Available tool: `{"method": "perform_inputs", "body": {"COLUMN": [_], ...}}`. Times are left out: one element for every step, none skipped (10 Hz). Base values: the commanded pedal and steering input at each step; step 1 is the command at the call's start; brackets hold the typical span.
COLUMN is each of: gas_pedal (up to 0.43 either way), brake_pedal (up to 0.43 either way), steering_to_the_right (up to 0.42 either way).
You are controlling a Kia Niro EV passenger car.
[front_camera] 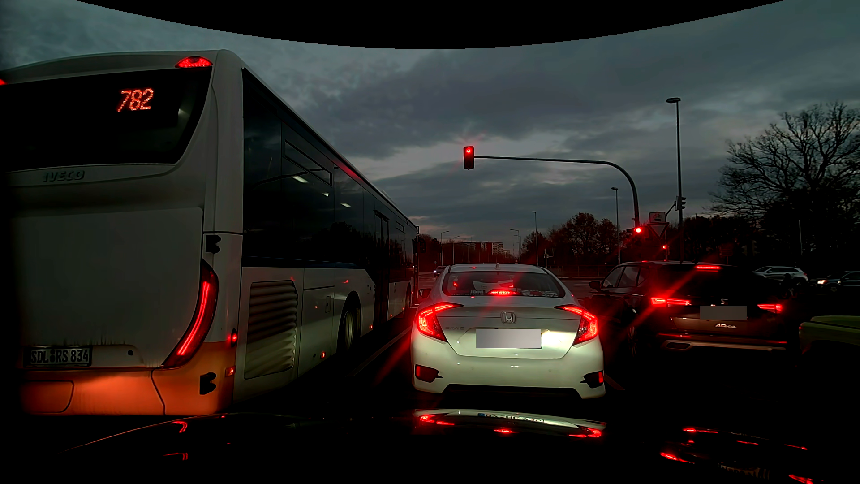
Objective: Follow the waypoints while adhering to traffic rules and regulations
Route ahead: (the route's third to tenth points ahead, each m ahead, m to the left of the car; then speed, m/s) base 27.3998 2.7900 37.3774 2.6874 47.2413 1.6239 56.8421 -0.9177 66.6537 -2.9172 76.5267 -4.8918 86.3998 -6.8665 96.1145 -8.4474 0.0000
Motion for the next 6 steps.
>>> {"method": "perform_inputs", "body": {"gas_pedal": [0.000, 0.000, 0.000, 0.000, 0.000, 0.000], "brake_pedal": [0.366, 0.366, 0.366, 0.366, 0.360, 0.366], "steering_to_the_right": [0.013, 0.014, 0.013, 0.013, 0.013, 0.013]}}
